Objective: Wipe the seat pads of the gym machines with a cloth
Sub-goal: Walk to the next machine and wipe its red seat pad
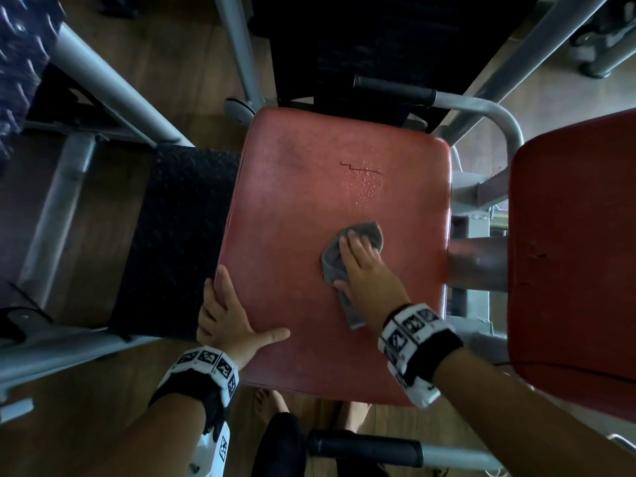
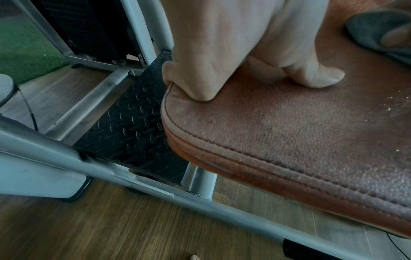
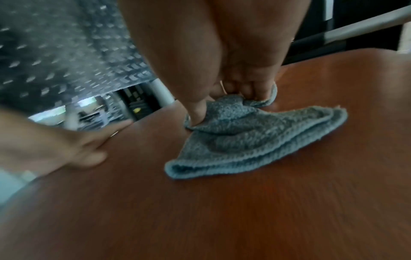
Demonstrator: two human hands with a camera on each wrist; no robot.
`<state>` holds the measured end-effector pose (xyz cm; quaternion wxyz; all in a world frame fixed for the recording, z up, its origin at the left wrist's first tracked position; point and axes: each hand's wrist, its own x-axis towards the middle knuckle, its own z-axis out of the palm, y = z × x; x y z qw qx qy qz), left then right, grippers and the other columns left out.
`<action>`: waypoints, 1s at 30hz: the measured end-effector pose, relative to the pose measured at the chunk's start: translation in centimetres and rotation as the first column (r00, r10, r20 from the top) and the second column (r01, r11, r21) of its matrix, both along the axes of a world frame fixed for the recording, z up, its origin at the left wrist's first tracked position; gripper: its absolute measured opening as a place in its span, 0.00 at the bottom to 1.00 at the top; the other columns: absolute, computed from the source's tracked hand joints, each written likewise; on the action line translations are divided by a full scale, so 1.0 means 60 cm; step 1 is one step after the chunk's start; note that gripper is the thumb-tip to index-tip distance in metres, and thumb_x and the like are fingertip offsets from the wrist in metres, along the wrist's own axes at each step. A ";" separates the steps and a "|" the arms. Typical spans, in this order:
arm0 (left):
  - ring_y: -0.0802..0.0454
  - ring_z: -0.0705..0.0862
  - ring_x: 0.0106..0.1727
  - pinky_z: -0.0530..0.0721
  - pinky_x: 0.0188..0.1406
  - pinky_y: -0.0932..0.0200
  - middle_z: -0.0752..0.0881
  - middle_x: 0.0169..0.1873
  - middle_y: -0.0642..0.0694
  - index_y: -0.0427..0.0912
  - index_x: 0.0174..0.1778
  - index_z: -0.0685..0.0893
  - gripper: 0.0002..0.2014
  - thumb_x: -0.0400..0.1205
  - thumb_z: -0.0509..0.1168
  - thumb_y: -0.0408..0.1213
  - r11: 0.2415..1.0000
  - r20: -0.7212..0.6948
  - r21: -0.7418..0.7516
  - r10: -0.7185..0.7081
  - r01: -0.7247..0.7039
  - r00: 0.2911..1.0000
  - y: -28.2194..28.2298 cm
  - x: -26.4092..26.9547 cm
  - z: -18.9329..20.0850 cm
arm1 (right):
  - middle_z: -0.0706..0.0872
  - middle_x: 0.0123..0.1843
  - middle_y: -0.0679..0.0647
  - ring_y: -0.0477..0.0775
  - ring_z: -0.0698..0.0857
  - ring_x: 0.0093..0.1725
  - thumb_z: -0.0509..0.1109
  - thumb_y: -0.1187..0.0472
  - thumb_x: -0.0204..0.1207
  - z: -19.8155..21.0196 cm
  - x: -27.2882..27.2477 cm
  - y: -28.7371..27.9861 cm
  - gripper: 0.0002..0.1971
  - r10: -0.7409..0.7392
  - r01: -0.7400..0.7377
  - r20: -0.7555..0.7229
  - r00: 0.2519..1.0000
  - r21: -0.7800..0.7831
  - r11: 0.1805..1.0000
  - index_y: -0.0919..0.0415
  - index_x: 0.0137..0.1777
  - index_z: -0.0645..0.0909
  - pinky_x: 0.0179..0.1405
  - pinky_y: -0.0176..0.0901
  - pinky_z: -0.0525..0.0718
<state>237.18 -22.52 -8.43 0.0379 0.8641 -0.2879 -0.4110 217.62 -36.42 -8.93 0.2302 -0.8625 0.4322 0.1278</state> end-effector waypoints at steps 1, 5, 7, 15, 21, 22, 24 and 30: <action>0.34 0.46 0.83 0.52 0.80 0.32 0.29 0.81 0.49 0.69 0.69 0.16 0.78 0.49 0.81 0.67 1.000 -0.003 0.003 -0.004 0.004 1.000 -0.001 0.000 0.002 | 0.55 0.84 0.66 0.68 0.59 0.82 0.67 0.51 0.80 -0.001 -0.008 0.021 0.40 0.057 -0.057 -0.003 0.998 0.003 0.998 0.69 0.83 0.52 0.79 0.60 0.64; 0.34 0.46 0.83 0.53 0.80 0.33 0.28 0.81 0.49 0.69 0.69 0.15 0.78 0.50 0.81 0.67 1.000 -0.018 0.012 -0.016 0.016 1.000 -0.002 0.003 0.006 | 0.57 0.84 0.64 0.66 0.60 0.82 0.69 0.49 0.78 -0.011 -0.026 0.031 0.41 0.117 -0.118 0.012 0.993 0.019 0.993 0.68 0.83 0.54 0.79 0.60 0.66; 0.33 0.46 0.82 0.54 0.79 0.33 0.28 0.80 0.48 0.69 0.68 0.14 0.78 0.49 0.80 0.68 1.000 -0.016 0.024 -0.017 0.017 1.000 -0.004 0.004 0.006 | 0.53 0.85 0.63 0.64 0.55 0.84 0.66 0.49 0.80 -0.010 -0.017 -0.001 0.41 0.045 -0.045 0.024 0.999 0.006 0.999 0.66 0.84 0.49 0.81 0.59 0.61; 0.32 0.46 0.82 0.54 0.79 0.31 0.28 0.80 0.49 0.69 0.68 0.14 0.79 0.49 0.81 0.66 0.999 -0.034 0.038 -0.008 0.010 0.999 -0.007 0.005 0.007 | 0.50 0.85 0.66 0.65 0.53 0.84 0.62 0.48 0.82 0.006 -0.005 0.019 0.40 -0.083 0.085 -0.061 0.995 0.018 0.996 0.68 0.84 0.46 0.83 0.55 0.57; 0.32 0.48 0.82 0.55 0.79 0.31 0.29 0.81 0.48 0.68 0.70 0.15 0.80 0.47 0.81 0.67 1.000 -0.012 0.020 0.006 -0.005 1.000 -0.007 0.005 0.001 | 0.45 0.86 0.63 0.61 0.47 0.85 0.61 0.49 0.83 -0.004 0.030 -0.100 0.40 -0.074 0.074 -0.002 0.997 -0.019 0.997 0.67 0.84 0.42 0.84 0.53 0.51; 0.32 0.47 0.82 0.55 0.78 0.31 0.29 0.81 0.49 0.68 0.70 0.15 0.80 0.47 0.81 0.67 1.000 -0.015 0.014 0.008 -0.008 1.000 -0.006 0.005 -0.001 | 0.45 0.86 0.62 0.60 0.47 0.85 0.61 0.50 0.83 -0.004 0.044 -0.127 0.40 -0.071 0.072 0.012 0.997 -0.029 0.997 0.66 0.84 0.43 0.84 0.53 0.50; 0.32 0.47 0.82 0.54 0.78 0.30 0.28 0.81 0.49 0.68 0.70 0.16 0.80 0.47 0.81 0.67 1.000 -0.027 0.010 0.008 -0.008 1.000 -0.005 0.006 -0.001 | 0.45 0.86 0.61 0.61 0.47 0.85 0.61 0.50 0.83 -0.005 0.072 -0.158 0.40 -0.033 0.034 0.012 0.999 -0.051 0.998 0.66 0.84 0.43 0.84 0.53 0.50; 0.32 0.47 0.82 0.55 0.78 0.31 0.28 0.81 0.49 0.67 0.70 0.15 0.80 0.47 0.80 0.68 1.000 -0.029 0.011 -0.004 0.004 1.000 -0.006 0.006 0.001 | 0.47 0.86 0.62 0.61 0.50 0.85 0.61 0.47 0.82 -0.011 0.083 -0.177 0.42 0.094 -0.097 -0.035 0.995 -0.110 0.989 0.66 0.84 0.44 0.83 0.56 0.56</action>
